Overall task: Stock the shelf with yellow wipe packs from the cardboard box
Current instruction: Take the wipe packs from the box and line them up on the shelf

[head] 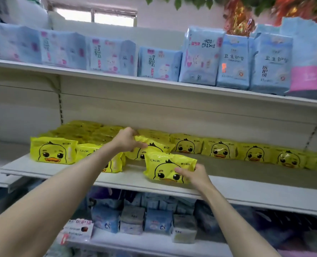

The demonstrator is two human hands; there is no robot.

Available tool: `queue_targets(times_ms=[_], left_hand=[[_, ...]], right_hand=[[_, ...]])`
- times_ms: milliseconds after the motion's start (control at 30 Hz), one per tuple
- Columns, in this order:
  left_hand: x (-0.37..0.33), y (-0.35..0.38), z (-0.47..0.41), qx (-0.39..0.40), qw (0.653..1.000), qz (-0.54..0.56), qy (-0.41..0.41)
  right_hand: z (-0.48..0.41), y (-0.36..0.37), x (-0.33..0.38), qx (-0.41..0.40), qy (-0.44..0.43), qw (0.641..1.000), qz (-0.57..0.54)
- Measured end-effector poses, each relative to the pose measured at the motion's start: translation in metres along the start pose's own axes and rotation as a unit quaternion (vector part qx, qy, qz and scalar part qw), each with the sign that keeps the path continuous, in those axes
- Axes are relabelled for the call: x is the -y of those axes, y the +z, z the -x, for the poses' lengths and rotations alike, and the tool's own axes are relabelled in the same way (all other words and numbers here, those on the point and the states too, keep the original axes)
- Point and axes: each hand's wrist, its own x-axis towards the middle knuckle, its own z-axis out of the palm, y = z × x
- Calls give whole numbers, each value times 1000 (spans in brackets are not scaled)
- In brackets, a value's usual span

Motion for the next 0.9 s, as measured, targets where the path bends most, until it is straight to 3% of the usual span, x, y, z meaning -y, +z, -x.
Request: queue_targets(times_ms=[200, 467, 900], left_hand=[[0, 5, -44, 47, 996, -54, -50], [12, 13, -78, 90, 990, -111, -9], [25, 6, -94, 53, 983, -170, 40]], right_hand=[[-37, 6, -4, -17, 16, 999, 28], [-60, 14, -10, -26, 33, 998, 36], [-69, 27, -3, 12, 63, 997, 32]])
